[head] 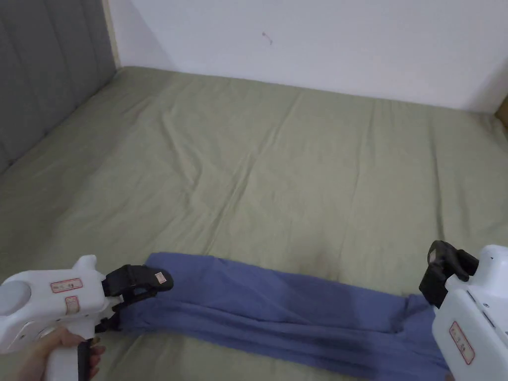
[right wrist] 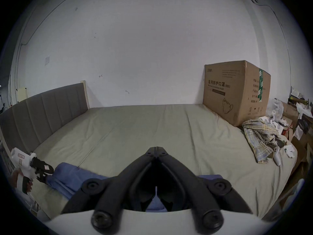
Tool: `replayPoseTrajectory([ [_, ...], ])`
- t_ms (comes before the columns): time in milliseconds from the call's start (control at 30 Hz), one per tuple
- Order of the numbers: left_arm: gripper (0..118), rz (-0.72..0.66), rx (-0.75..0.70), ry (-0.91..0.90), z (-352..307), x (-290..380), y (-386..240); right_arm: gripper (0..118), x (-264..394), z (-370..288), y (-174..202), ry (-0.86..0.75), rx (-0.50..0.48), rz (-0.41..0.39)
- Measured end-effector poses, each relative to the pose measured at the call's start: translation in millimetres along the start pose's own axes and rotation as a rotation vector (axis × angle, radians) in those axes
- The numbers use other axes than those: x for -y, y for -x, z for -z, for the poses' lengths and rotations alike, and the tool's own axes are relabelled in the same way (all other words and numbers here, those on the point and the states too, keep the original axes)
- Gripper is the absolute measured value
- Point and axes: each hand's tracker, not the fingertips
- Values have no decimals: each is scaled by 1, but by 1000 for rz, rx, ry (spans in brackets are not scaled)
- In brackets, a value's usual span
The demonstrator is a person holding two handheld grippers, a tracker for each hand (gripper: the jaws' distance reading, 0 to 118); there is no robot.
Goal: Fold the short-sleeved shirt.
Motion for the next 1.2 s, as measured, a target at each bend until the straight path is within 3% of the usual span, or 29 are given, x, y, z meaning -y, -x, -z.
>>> replayPoseTrajectory([
  [133, 92, -92, 92, -18, 8, -4, 7, 0, 2, 3, 0, 18, 9, -7],
  [167, 75, -109, 96, -28, 10, -4, 10, 0, 2, 3, 0, 23, 8, -1],
  [200, 12, -112, 55, -14, 13, -5, 11, 0, 3, 4, 0, 25, 5, 3],
  [233, 7, -107, -15, 20, 25, -4, 17, 0, 4, 5, 0, 26, 6, 2],
  [433, 7, 4, -12, 0, 14, -2, 0, 0, 5, 4, 0, 13, 31, -7],
  [867, 7, -4, -75, -59, -31, -21, 38, 0, 10, -4, -13, -9, 69, 9],
  [967, 7, -3, -92, -64, -37, -15, 18, 0, 11, -9, -16, -18, 77, -6],
  [1200, 7, 172, -132, -106, -40, -14, -56, 0, 7, -19, -33, -61, 82, 22],
])
